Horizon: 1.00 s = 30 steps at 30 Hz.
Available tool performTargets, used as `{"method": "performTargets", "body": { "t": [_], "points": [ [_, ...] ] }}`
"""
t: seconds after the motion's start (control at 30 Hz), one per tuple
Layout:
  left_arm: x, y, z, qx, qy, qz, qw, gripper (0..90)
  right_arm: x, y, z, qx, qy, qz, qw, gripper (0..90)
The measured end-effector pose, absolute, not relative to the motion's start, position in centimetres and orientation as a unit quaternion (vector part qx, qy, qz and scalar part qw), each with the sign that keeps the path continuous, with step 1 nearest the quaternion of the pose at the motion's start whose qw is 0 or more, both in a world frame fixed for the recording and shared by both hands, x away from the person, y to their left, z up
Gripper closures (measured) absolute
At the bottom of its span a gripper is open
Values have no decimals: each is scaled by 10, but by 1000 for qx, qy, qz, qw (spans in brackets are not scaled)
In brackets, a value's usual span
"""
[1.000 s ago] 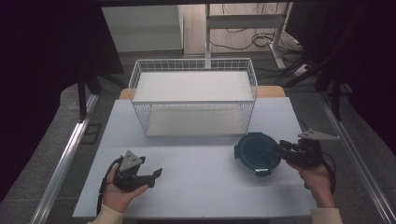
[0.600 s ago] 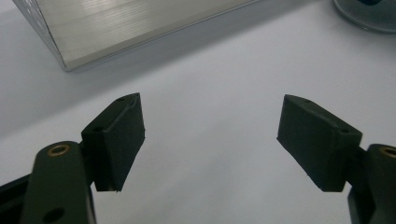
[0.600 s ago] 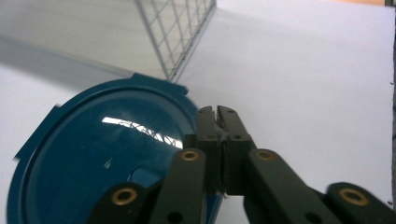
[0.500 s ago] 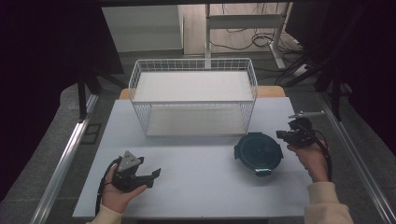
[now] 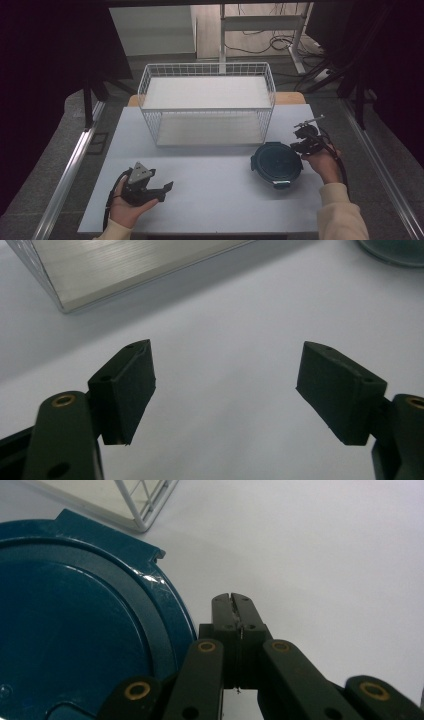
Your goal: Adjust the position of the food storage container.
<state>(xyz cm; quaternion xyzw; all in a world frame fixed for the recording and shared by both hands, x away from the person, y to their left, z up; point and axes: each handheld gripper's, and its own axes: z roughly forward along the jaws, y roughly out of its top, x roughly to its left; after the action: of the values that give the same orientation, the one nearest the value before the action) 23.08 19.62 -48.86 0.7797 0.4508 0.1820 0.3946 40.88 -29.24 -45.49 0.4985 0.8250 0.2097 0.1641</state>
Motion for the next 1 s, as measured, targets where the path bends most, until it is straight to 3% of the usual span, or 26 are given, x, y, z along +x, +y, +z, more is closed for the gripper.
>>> {"method": "performTargets", "body": {
  "t": [0.77, 1.0],
  "points": [
    [231, 192, -491, 786, 448, 181, 386, 230, 359, -237, -473, 418, 876, 191, 143, 900],
    [231, 194, -491, 783, 451, 181, 387, 230, 347, -250, -465, 430, 857, 241, 152, 900]
  ]
}}
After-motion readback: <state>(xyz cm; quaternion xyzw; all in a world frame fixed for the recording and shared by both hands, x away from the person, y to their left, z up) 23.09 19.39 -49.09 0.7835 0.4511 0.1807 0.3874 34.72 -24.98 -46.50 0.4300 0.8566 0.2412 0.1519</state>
